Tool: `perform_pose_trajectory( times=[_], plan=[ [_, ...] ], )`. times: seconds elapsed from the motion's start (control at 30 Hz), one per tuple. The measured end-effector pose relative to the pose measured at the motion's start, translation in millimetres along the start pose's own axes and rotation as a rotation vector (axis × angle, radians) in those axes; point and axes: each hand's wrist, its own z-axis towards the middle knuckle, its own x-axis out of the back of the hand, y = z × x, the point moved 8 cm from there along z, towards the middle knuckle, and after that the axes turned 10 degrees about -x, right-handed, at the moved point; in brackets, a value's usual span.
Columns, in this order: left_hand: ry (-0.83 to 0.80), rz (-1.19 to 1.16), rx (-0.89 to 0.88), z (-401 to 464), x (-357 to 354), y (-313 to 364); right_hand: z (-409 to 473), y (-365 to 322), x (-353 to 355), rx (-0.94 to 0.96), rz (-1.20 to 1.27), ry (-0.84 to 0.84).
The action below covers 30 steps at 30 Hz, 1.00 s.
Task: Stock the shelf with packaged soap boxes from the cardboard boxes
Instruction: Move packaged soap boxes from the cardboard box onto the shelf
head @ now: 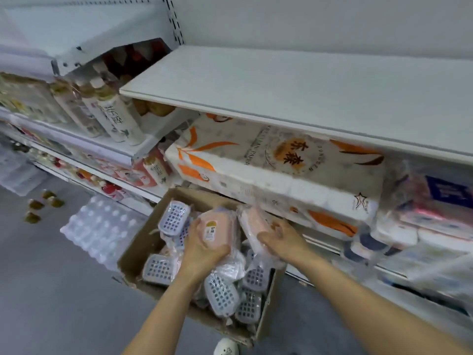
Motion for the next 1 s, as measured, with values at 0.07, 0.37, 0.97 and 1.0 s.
perform_pose_trajectory(
  times=[0.07,0.37,0.97,1.0],
  plan=[
    [-0.065,0.083,0.013,29,-9,-19,23,14,-16,-0.101,0.077,0.027],
    [-0.389,0.513,-0.177,121,-77,-53,99,57,-85,-0.447,0.084,0.186],
    [-0.403,0.616,-0.882,21,-64,111,-63,27,32,-0.018,-0.219,0.556],
    [-0.354,0.62,-0.973,-2,-65,134,-96,26,49,0.036,-0.259,0.654]
  ],
)
